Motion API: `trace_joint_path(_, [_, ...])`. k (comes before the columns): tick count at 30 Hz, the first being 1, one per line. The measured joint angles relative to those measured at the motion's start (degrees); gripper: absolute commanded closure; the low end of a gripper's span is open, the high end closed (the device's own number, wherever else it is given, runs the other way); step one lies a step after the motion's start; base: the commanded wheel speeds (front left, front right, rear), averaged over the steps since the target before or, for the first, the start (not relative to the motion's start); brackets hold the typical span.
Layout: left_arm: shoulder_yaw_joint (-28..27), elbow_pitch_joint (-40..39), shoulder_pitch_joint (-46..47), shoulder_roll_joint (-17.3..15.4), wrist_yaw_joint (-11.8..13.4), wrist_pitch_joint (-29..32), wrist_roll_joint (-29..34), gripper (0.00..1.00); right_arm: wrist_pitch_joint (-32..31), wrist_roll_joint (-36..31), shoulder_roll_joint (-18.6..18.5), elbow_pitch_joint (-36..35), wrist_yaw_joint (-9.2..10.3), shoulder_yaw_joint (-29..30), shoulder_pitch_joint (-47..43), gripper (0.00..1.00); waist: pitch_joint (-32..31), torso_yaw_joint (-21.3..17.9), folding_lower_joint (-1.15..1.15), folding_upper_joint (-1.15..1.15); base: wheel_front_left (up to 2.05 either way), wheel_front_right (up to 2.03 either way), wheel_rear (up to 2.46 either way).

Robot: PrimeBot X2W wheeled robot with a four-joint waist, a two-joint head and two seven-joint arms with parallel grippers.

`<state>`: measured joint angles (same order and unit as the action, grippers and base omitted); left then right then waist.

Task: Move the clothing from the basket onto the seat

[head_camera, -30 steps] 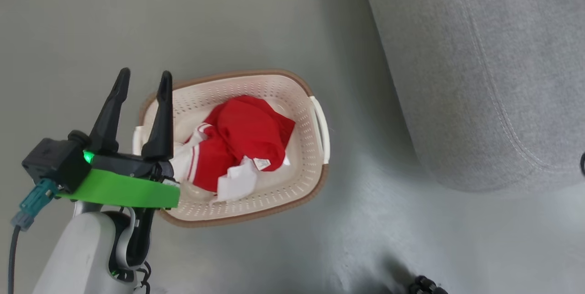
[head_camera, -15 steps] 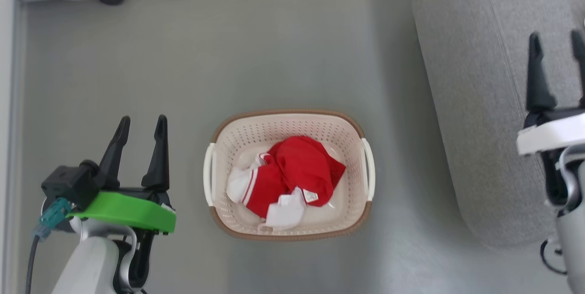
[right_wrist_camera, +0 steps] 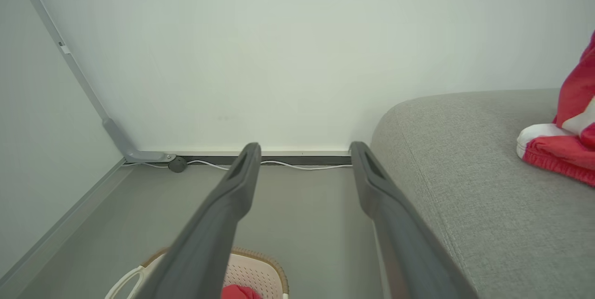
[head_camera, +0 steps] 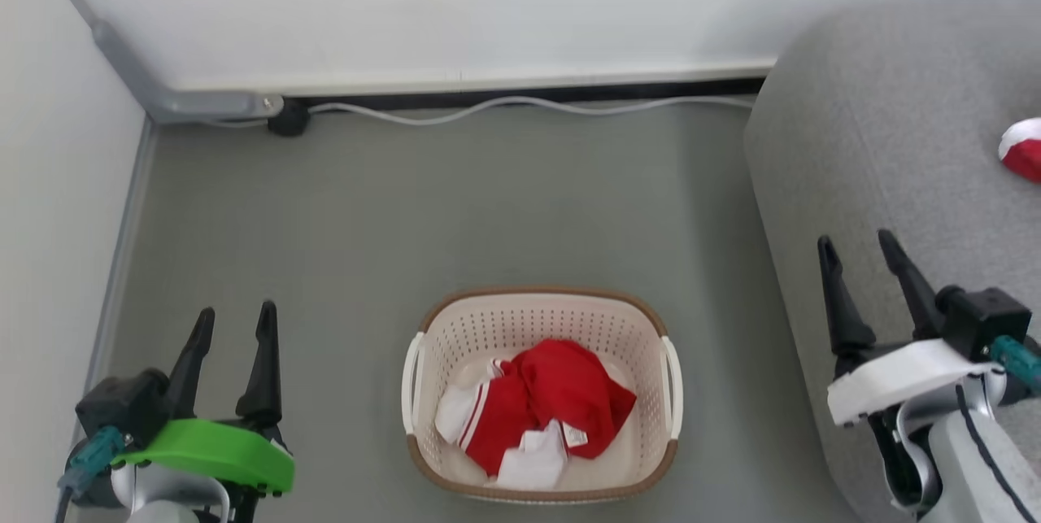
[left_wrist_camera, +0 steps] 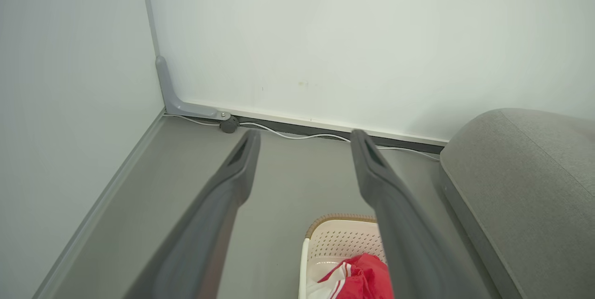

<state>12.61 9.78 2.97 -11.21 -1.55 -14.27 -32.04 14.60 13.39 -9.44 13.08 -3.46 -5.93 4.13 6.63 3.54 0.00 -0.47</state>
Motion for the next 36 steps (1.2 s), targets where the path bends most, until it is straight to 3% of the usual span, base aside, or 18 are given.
trace_joint_path(8, [-0.3, -0.4, -4.1, -0.3, 0.0, 0.0, 0.0, 0.00, 0.0, -0.3, 0.4, -0.1, 0.01, -0.5, -4.5, 0.00, -6.3, -0.9, 0.00, 0.00, 0.00, 0.00, 0.00])
trace_joint_path(16, [0.2, -1.5, -4.9, -0.2, 0.0, 0.0, 0.4, 0.00, 0.0, -0.3, 0.6, -1.8, 0.52, -0.2, -7.2, 0.00, -8.5, -2.7, 0.00, 0.00, 0.00, 0.00, 0.00])
trace_joint_path(36, [0.5, -6.7, -6.1, -0.5, -0.7, -0.2, 1.1, 0.00, 0.0, -0.9, 0.7, -7.9, 0.52, -0.1, -6.5, 0.00, -4.0, -4.8, 0.00, 0.00, 0.00, 0.00, 0.00])
